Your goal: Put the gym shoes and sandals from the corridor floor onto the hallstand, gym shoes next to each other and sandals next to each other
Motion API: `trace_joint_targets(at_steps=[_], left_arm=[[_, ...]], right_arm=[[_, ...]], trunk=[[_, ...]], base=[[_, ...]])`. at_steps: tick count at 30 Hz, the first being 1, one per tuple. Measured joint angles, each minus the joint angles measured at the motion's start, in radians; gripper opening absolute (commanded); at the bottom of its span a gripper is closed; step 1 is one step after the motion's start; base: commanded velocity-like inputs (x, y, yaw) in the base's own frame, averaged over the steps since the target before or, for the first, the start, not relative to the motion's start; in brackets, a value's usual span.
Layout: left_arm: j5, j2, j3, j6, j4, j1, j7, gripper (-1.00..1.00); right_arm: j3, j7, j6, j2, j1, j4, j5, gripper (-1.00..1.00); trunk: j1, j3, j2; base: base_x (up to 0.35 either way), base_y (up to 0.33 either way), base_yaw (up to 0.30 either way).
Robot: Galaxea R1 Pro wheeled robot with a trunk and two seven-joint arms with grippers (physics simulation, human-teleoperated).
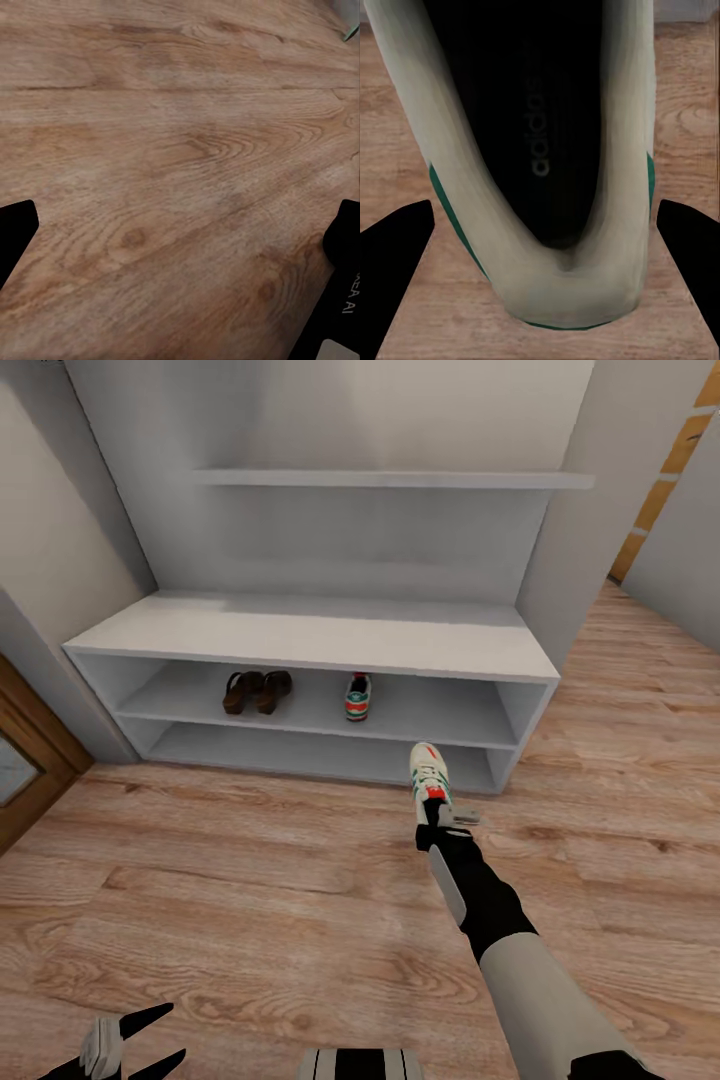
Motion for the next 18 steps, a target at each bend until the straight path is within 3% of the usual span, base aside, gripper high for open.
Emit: trace_joint_targets(at_steps=[3,4,9,18], left_arm=[[0.0,0.0,0.0,0.0,0.0,0.0,0.0,1.0],[-0.001,-0.001,-0.001,0.0,0.0,0.0,0.0,1.0],[-0.002,-0.001,-0.001,0.0,0.0,0.0,0.0,1.0],[-0.001,-0.002,-0.001,0.0,0.0,0.0,-0.003,1.0]], right_arm=[[-0.001,-0.001,0.024,0.0,0.0,-0.064,-0.001,-1.0],[-0.002,-0.001,0.07,0.0,0.0,-0.104,-0.001,-1.0],[-0.004,-0.002,0.155,0.0,-0.003,-0.15,-0.003,-1.0],[-0.006,-0.002,0.176,0.0,-0.004,-0.172,-0.004,-1.0]], trunk=[[0.0,0.002,0.0],[0.0,0.002,0.0],[0.0,0.002,0.0],[0.0,0.002,0.0]], base=[[0.0,0.0,0.008],[0.0,0.0,0.002],[0.0,0.0,0.001],[0.065,0.026,0.0]])
